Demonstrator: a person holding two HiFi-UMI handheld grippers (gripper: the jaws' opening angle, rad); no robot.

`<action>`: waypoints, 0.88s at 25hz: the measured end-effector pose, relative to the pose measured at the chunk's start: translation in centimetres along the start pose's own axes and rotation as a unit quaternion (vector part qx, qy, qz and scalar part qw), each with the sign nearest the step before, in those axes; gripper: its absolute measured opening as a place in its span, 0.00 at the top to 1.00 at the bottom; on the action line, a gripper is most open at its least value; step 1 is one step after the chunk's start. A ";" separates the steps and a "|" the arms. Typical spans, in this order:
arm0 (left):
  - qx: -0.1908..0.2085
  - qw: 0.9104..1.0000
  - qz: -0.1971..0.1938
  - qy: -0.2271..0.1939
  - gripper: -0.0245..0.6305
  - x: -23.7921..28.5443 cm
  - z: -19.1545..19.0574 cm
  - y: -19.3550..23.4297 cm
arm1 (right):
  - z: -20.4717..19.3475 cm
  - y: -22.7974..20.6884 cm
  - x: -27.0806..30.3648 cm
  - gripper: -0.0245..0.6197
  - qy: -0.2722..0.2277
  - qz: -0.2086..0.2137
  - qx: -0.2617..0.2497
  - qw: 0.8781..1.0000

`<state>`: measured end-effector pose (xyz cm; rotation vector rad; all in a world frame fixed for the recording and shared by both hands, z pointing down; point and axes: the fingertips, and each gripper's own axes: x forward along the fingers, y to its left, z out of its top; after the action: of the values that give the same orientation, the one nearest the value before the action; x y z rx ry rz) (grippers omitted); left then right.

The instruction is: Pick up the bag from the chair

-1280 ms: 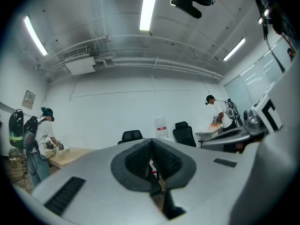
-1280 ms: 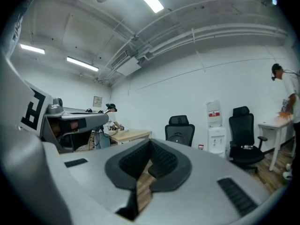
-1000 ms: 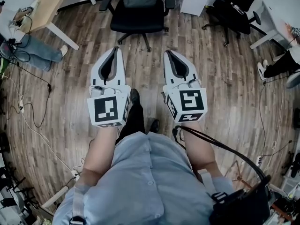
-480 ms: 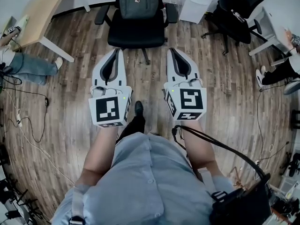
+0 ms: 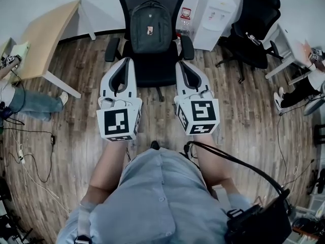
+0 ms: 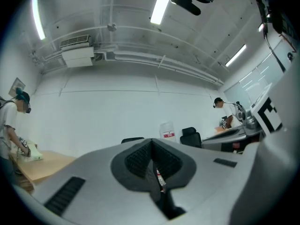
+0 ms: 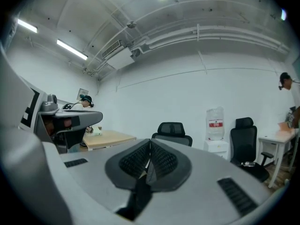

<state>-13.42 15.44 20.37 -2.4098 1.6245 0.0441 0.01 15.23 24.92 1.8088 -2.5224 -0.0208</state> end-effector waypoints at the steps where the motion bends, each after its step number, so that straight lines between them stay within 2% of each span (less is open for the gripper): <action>1: -0.002 1.000 0.000 0.000 0.96 0.7 -0.3 0.6 | 0.1 0.0 0.8 0.96 0.000 -0.002 -0.002 1.000; 10: -0.025 0.999 -0.013 0.035 0.96 5.4 -4.5 2.3 | -1.5 -1.9 5.7 0.96 0.025 -0.018 -0.005 1.000; 18: -0.018 0.998 -0.009 0.061 0.96 10.3 -7.6 2.2 | -3.8 -5.1 9.8 0.96 0.033 -0.015 0.010 0.999; 22: -0.012 0.997 -0.010 0.074 0.96 14.9 -9.6 2.7 | -5.1 -8.1 13.9 0.96 0.040 -0.014 0.021 0.999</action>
<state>-11.16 -1.10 26.89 -2.5000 1.6713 -0.1212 3.37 -0.50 30.04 1.8218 -2.4607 0.1030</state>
